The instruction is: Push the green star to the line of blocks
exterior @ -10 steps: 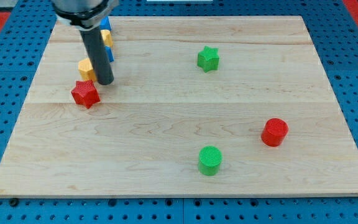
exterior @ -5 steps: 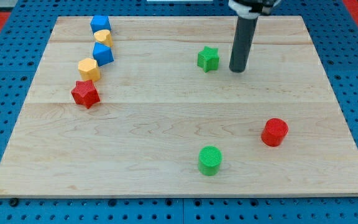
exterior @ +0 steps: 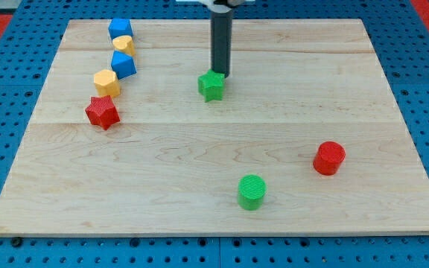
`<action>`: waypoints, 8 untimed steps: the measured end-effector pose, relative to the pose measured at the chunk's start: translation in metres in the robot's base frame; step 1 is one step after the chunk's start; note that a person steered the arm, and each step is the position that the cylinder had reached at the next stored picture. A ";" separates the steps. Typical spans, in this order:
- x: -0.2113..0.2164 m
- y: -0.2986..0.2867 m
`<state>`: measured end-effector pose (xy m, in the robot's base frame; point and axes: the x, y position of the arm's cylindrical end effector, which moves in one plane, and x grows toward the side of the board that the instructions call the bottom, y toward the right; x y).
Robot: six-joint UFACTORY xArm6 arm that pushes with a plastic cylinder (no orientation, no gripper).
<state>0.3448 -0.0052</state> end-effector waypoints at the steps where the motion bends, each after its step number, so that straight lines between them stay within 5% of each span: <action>1: 0.025 -0.020; 5: 0.150 -0.036; 8: 0.200 0.001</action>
<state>0.5451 -0.0043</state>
